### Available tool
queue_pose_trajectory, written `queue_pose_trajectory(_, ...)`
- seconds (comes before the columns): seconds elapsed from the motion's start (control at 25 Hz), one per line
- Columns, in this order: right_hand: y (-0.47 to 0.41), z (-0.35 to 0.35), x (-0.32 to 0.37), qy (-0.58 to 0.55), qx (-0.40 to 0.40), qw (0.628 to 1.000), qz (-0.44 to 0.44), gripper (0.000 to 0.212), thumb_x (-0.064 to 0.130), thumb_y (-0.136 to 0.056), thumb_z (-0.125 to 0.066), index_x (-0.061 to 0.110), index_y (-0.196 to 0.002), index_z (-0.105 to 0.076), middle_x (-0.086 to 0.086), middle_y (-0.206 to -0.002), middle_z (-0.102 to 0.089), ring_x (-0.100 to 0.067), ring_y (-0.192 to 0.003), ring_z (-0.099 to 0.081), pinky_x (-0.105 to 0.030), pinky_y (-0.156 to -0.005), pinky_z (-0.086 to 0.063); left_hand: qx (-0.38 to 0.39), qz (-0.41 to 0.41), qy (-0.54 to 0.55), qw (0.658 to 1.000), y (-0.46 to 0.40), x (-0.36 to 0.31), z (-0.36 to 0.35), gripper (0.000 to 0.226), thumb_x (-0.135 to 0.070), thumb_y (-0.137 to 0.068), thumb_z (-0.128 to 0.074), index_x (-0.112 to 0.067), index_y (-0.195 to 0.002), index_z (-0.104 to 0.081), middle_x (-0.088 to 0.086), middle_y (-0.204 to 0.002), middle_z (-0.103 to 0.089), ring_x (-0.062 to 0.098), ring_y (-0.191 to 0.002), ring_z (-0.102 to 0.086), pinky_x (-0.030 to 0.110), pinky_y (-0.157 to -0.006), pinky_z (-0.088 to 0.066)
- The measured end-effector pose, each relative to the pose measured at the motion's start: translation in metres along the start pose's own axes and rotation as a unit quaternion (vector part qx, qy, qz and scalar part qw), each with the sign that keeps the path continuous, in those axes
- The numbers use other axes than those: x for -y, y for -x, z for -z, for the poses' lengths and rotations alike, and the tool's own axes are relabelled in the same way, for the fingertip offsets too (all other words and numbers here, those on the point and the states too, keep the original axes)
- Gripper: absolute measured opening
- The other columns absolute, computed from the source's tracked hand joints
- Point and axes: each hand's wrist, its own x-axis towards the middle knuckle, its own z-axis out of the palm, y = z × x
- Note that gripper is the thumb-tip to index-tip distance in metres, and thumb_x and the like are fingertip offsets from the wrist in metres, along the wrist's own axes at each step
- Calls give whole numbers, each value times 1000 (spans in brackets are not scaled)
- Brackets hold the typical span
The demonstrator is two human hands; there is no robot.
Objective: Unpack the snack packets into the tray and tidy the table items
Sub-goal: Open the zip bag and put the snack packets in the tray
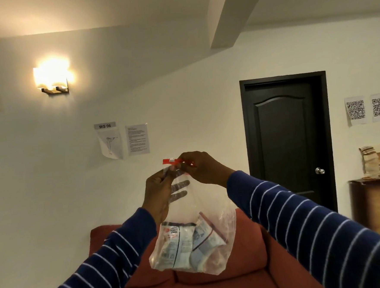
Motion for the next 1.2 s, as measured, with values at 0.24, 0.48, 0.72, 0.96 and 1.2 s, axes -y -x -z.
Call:
queue_pose_trajectory(0.24,0,-6,12,-60,-45,997,5,17,18,-99,-56,6,-103,-68,-6,-99,-72,-14,-80,-61,-16,-68,-45,-22,-23,-33,999,10,-3,4,26,-32,-95,-64,-13,-110,-73,4,-103,-79,27,-86,-78,35,-66,-62)
queue_pose_trajectory(0.48,1,-3,10,-121,-26,992,-4,22,16,-98,-59,3,-101,-77,-5,-79,-73,1,-57,-60,-9,-54,-46,-52,-93,-94,990,14,-8,2,24,-29,-96,-63,-8,-101,-75,12,-93,-79,28,-79,-78,31,-64,-63)
queue_pose_trajectory(0.72,-3,-1,17,-67,-90,993,43,19,19,-96,-62,9,-100,-78,-4,-92,-78,4,-67,-63,-4,-61,-46,-89,-97,-73,989,10,-23,-2,30,-31,-99,-58,-4,-101,-72,13,-91,-78,25,-75,-78,29,-57,-62)
queue_pose_trajectory(0.96,2,9,22,-117,-100,987,40,17,27,-89,-72,16,-99,-80,1,-90,-79,-15,-78,-71,-15,-69,-53,-119,-160,-77,977,14,-25,-13,21,-27,-101,-58,-18,-89,-73,7,-84,-78,24,-68,-78,30,-53,-62)
queue_pose_trajectory(1.2,17,20,-5,-41,-99,994,13,15,18,-90,-69,11,-100,-78,-2,-97,-77,-4,-80,-65,-2,-67,-44,-193,-130,-61,971,6,-23,-4,22,-26,-100,-61,-14,-84,-70,8,-81,-76,22,-68,-78,30,-54,-62)
